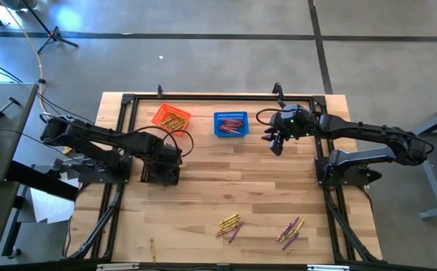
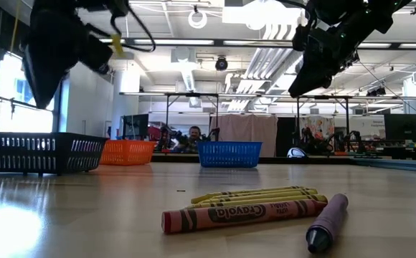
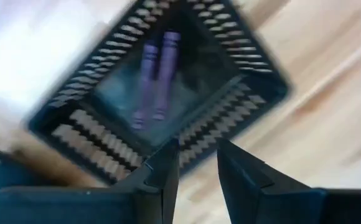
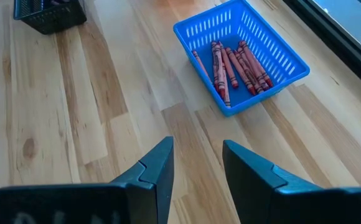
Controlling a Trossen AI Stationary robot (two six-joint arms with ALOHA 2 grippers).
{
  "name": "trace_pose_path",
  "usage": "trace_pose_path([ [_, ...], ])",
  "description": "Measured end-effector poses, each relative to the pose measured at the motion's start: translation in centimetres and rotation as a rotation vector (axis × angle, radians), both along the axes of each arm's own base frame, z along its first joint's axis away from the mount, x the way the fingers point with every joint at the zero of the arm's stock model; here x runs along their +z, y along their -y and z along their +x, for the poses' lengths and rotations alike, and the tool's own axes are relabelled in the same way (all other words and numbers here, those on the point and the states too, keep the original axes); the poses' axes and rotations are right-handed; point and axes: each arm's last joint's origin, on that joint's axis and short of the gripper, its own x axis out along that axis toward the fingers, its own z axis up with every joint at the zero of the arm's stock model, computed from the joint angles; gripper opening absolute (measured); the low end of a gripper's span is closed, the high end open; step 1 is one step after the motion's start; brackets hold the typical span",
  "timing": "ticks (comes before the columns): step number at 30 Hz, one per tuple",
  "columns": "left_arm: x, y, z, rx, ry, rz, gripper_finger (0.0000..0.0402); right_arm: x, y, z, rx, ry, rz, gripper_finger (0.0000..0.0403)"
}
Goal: Sort crayons
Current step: Put the yellow crayon into the orange bin
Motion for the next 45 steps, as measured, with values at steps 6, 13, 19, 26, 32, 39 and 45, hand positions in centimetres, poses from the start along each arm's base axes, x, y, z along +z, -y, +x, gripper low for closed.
trace_pose_path([
  [6,3.6,2.7,2.3,0.078,0.241,-0.065,0.0085,0.0,0.0,0.0,0.084,-0.024,-0.089,0.0124],
  [13,5.3,8.2,2.0,0.362,0.308,-0.162,0.0078,0.0,0.0,0.0,0.152,-0.043,-0.158,0.0124],
  [19,3.3,14.1,0.3,0.619,0.159,-0.235,0.0078,0.0,0.0,0.0,0.198,-0.057,-0.205,0.0124],
  [26,0.5,20.2,-0.1,0.677,-0.008,-0.409,0.0078,0.0,0.5,-0.2,0.231,-0.075,-0.262,0.0124],
  [32,-2.1,22.9,-0.1,0.624,-0.208,-0.465,0.0078,0.0,1.2,-0.5,0.196,-0.080,-0.264,0.0124],
  [39,-4.6,23.4,0.2,0.641,-0.245,-0.379,0.0078,0.0,1.7,-0.7,0.169,-0.082,-0.260,0.0124],
  [45,-6.3,23.7,0.4,0.644,-0.262,-0.327,0.0078,0.0,1.7,-0.7,0.167,-0.081,-0.258,0.0124],
])
